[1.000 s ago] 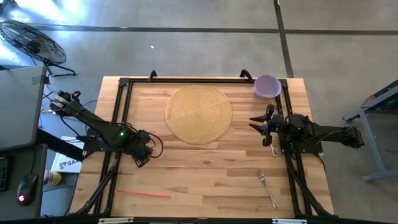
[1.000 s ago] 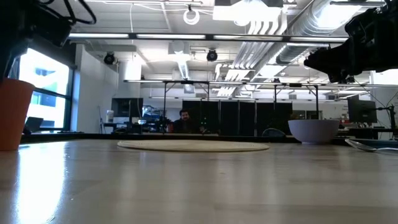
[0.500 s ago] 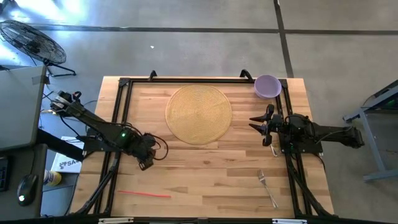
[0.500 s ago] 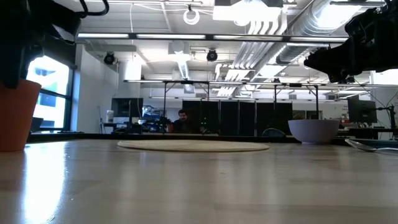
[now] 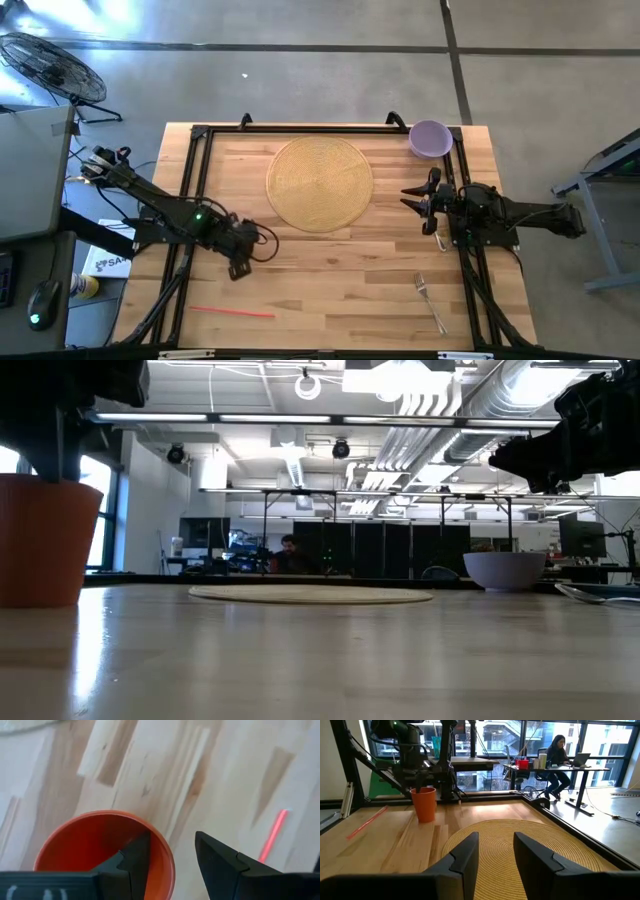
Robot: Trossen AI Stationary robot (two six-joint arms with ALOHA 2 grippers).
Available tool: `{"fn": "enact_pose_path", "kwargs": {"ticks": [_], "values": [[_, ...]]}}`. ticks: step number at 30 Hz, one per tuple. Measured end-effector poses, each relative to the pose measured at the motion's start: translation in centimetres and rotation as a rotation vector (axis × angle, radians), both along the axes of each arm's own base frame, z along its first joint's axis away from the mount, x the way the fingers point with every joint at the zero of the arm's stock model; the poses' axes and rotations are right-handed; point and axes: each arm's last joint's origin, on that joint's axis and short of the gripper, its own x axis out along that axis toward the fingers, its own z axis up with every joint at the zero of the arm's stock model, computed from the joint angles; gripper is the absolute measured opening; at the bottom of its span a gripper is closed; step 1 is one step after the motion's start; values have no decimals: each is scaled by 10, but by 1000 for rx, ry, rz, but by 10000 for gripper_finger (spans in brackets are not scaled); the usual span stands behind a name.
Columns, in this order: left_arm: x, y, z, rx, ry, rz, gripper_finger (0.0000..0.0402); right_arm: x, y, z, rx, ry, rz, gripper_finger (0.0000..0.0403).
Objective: Pick & Place Utensil
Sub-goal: Put the orange cup on the top right of the table mat
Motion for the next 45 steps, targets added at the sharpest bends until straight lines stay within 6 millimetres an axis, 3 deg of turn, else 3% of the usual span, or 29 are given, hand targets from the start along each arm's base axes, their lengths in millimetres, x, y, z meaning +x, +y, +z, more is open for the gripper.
{"fn": "enact_pose_path", "kwargs": {"ticks": [7,12,16,22,29,35,38,41,45], "values": [[6,-1,4,59,-98,-58,152,0,0,0,0,0,0,116],[8,-5,20,51,-119,-67,152,0,0,0,0,0,0,116],[-6,-23,37,5,-91,-66,152,0,0,0,0,0,0,116],[-42,-65,53,-104,-88,-92,152,0,0,0,0,0,0,116],[-74,-93,38,-12,-40,-101,152,0,0,0,0,0,0,116],[-69,-96,18,220,-43,-93,152,0,0,0,0,0,0,116],[-61,-93,11,251,24,-68,155,0,0,0,0,-1,0,116],[-62,-93,5,246,57,-51,178,0,0,0,0,0,0,116],[-66,-88,-5,258,95,-8,238,0,0,0,0,0,0,116]]}}
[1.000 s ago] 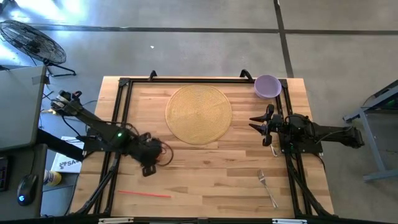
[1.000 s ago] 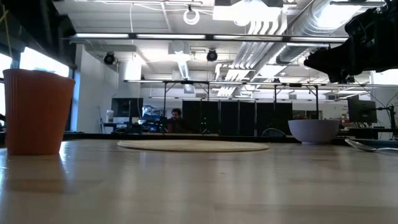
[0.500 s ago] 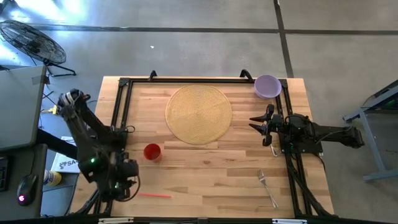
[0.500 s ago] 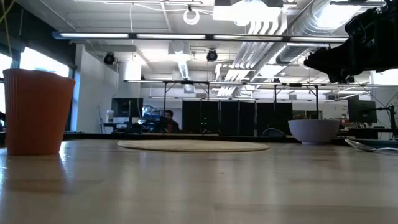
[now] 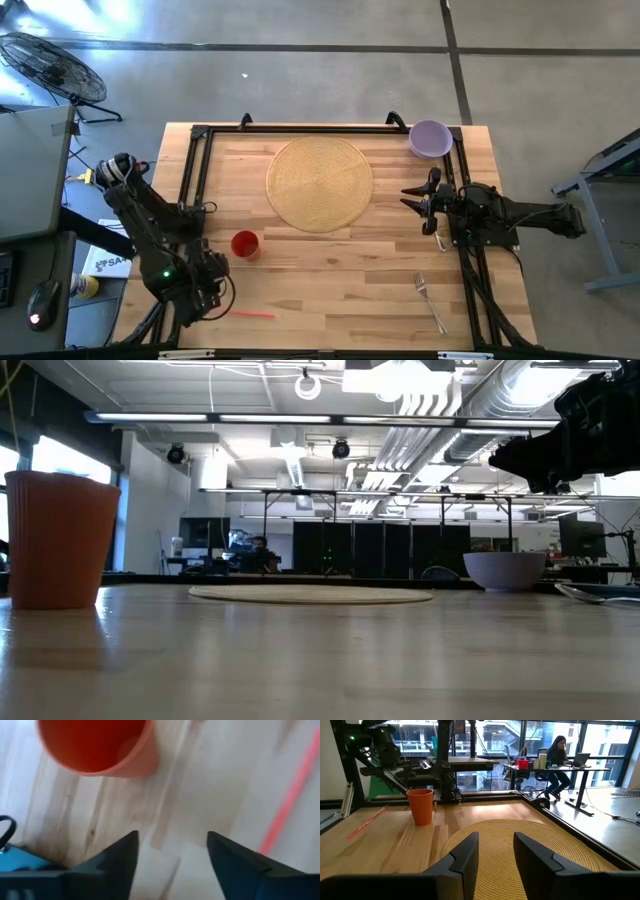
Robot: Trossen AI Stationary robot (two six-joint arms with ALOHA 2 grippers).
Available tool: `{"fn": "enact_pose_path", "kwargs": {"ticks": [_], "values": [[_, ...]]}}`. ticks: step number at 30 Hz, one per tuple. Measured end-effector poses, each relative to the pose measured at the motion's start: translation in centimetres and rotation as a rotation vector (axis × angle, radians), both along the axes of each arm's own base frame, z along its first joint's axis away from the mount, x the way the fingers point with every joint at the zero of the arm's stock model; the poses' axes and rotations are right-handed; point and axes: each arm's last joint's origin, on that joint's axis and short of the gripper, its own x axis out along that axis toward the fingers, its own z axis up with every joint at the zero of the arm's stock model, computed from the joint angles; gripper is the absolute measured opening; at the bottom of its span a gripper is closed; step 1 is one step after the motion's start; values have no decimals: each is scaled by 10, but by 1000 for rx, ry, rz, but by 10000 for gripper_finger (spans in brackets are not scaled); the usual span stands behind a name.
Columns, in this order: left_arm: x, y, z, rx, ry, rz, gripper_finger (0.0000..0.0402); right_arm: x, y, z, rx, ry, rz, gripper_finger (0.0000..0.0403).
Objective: Pick & Place Utensil
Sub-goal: Put the orange cup on the top right of the table mat
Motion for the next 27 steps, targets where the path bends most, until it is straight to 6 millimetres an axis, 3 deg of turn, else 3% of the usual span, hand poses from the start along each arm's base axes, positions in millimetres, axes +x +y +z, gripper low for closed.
{"fn": "enact_pose_path", "kwargs": {"ticks": [5,9,21,27], "values": [[-2,7,-22,52,-84,66,318,0,0,0,0,0,0,116],[-4,12,-38,58,-116,120,351,0,0,0,0,0,0,116],[-10,27,-98,-35,-305,180,358,0,0,0,0,0,0,116],[-13,37,-116,-41,-396,176,358,0,0,0,0,0,0,116]]}}
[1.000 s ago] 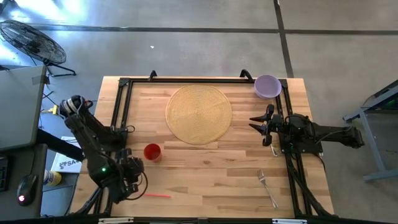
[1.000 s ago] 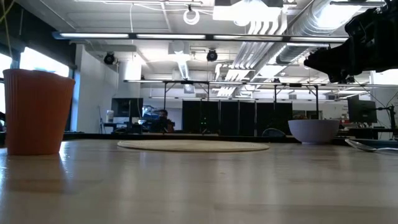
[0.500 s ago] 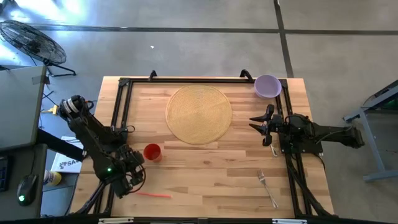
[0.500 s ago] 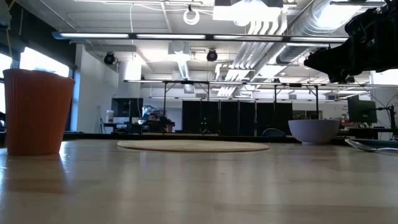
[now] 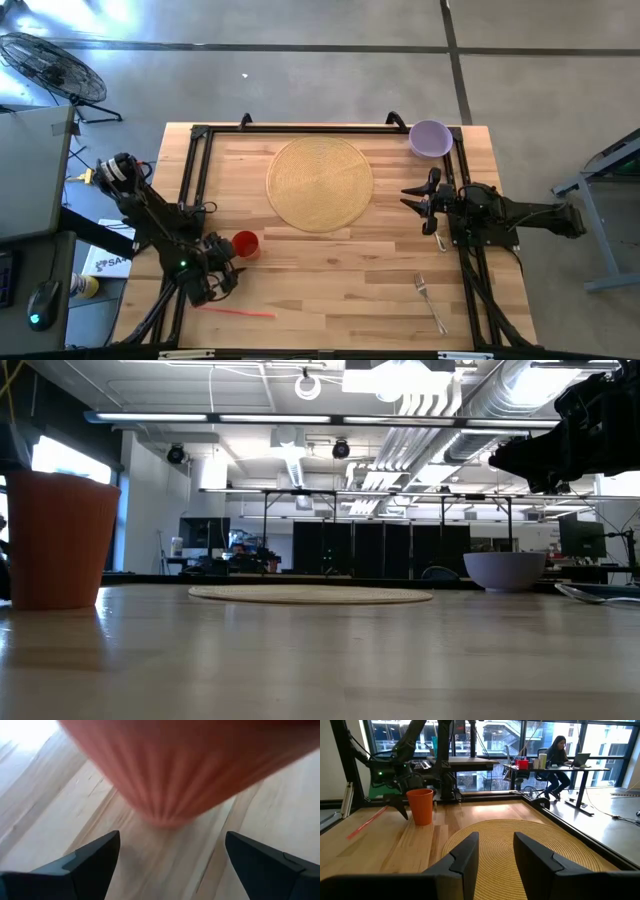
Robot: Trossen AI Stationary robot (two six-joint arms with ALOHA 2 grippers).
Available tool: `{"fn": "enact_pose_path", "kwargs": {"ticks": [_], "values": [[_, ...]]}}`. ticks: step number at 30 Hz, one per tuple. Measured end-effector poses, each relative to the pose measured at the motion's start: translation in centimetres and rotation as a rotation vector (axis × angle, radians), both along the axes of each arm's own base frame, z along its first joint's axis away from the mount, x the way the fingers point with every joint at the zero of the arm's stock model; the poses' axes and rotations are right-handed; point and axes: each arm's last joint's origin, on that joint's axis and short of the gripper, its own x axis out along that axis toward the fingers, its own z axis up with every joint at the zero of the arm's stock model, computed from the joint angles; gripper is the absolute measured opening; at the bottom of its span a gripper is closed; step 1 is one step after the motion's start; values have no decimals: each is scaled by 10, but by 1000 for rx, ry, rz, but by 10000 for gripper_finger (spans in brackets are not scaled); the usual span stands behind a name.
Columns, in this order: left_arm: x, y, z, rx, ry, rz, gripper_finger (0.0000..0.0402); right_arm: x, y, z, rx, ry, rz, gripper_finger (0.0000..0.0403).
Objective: Pick & Place Utensil
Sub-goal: Put the orange cup on the top right of the table mat
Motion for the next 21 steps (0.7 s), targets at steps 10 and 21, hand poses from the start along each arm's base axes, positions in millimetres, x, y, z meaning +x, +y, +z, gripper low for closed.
{"fn": "enact_pose_path", "kwargs": {"ticks": [10,21], "values": [[0,-3,-23,148,-139,-35,358,0,0,0,0,0,0,116],[-2,-6,-34,212,-244,-13,358,0,0,0,0,0,0,116]]}}
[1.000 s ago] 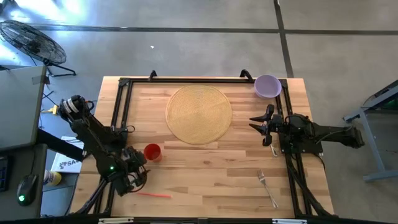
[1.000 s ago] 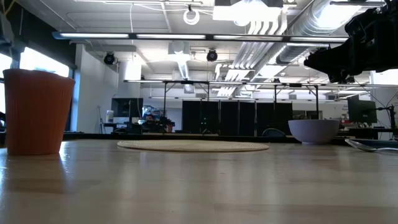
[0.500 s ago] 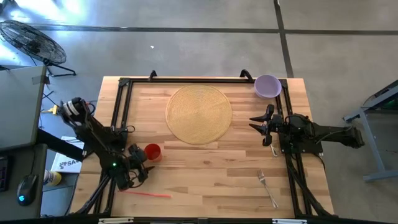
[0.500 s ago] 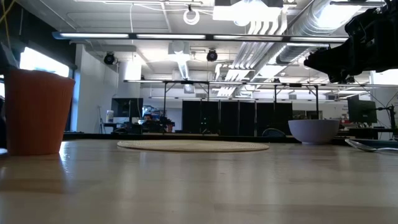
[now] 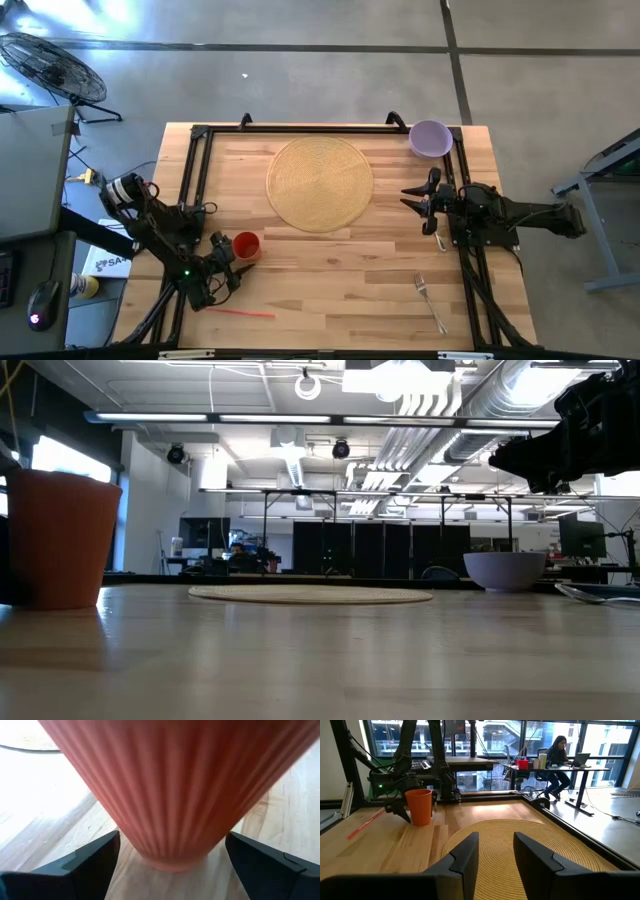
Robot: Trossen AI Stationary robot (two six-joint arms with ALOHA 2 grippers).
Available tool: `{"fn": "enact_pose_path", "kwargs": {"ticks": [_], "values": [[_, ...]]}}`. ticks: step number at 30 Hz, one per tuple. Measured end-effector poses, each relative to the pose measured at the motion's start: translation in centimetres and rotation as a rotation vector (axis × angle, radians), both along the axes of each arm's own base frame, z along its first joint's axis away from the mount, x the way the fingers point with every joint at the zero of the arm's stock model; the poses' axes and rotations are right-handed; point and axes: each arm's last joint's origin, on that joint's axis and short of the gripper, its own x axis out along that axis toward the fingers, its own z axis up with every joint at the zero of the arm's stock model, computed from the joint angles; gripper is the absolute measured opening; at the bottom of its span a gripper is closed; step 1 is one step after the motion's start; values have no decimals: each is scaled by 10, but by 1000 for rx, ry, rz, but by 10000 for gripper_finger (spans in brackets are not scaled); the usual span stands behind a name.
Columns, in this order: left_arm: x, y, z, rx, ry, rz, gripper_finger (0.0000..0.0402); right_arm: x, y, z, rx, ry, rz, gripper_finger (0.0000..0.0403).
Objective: Pick & Place Utensil
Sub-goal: Put the orange cup on the top right of the table mat
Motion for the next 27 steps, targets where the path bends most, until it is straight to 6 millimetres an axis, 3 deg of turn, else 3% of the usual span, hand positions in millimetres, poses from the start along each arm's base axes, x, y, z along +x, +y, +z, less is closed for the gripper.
{"fn": "enact_pose_path", "kwargs": {"ticks": [12,18,27], "values": [[1,0,1,23,-37,-1,358,0,0,0,0,0,0,116],[3,1,5,84,-149,12,358,0,0,0,0,0,0,116],[24,10,5,142,-106,59,358,0,0,0,0,0,0,116]]}}
